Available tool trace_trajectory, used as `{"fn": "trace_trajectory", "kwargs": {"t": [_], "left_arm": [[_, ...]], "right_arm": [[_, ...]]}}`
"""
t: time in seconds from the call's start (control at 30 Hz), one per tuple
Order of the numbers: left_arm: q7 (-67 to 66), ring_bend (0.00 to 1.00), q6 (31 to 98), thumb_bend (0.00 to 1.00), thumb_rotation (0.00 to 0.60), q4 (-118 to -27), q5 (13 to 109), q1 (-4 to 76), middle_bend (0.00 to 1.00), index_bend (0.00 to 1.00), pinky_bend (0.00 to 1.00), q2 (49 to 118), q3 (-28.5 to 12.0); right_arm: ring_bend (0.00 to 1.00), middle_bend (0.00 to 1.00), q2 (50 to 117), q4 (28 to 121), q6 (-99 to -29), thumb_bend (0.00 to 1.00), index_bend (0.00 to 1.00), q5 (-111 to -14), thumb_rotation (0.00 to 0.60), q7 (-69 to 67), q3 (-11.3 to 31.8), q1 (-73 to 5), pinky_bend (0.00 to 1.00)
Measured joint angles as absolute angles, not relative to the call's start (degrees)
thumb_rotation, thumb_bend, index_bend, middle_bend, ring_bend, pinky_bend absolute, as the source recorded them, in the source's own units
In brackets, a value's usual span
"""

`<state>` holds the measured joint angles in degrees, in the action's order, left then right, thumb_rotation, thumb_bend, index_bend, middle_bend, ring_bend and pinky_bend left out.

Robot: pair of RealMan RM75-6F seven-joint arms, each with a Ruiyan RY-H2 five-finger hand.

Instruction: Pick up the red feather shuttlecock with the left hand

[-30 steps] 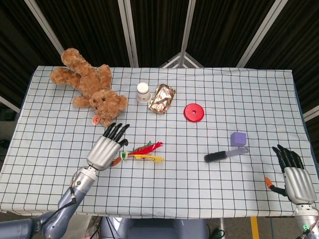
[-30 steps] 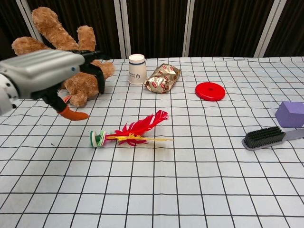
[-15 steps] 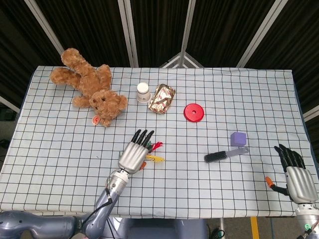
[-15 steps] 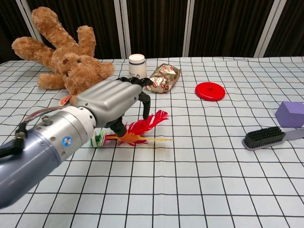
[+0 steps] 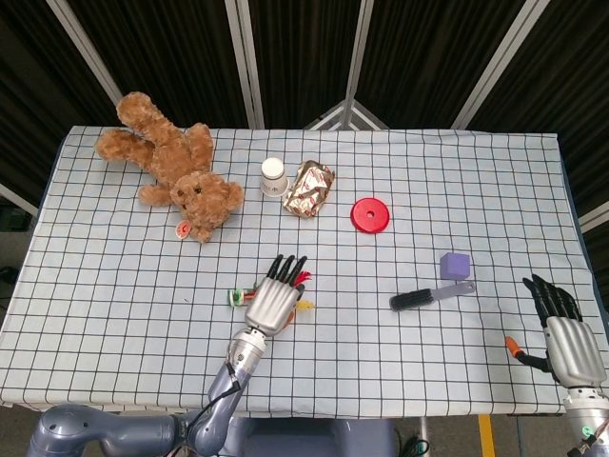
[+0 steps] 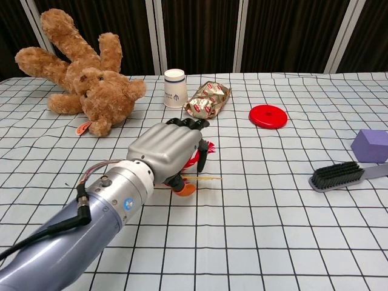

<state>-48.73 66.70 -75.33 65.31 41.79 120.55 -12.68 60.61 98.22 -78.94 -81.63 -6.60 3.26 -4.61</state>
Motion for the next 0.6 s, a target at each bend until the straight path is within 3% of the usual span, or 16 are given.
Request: {"fn": "trace_trajectory", "kwargs": {"t": [0.27,0.6], "left_arm": [[-46.6,0.00,67.4,0.56,0.600,-72.3,65.4,42.4,0.02,0.52,0.00,123.6,-13.8],[-46.3,0.00,67.6,0.62,0.600,-71.2,65.6,42.5,0.03,0.54,0.00,124.6,-13.7]], "right_arm": [[0.00,0.00,60.5,98.4,-78.9,0.34,0.00,-81.9,0.600,-6.9,3.1,-4.6,0.00],[0.00,0.00,60.3,98.5,-79.2,0.34,0.00,-82.0,0.600,-7.1,3.1,-4.5,0.00]]}}
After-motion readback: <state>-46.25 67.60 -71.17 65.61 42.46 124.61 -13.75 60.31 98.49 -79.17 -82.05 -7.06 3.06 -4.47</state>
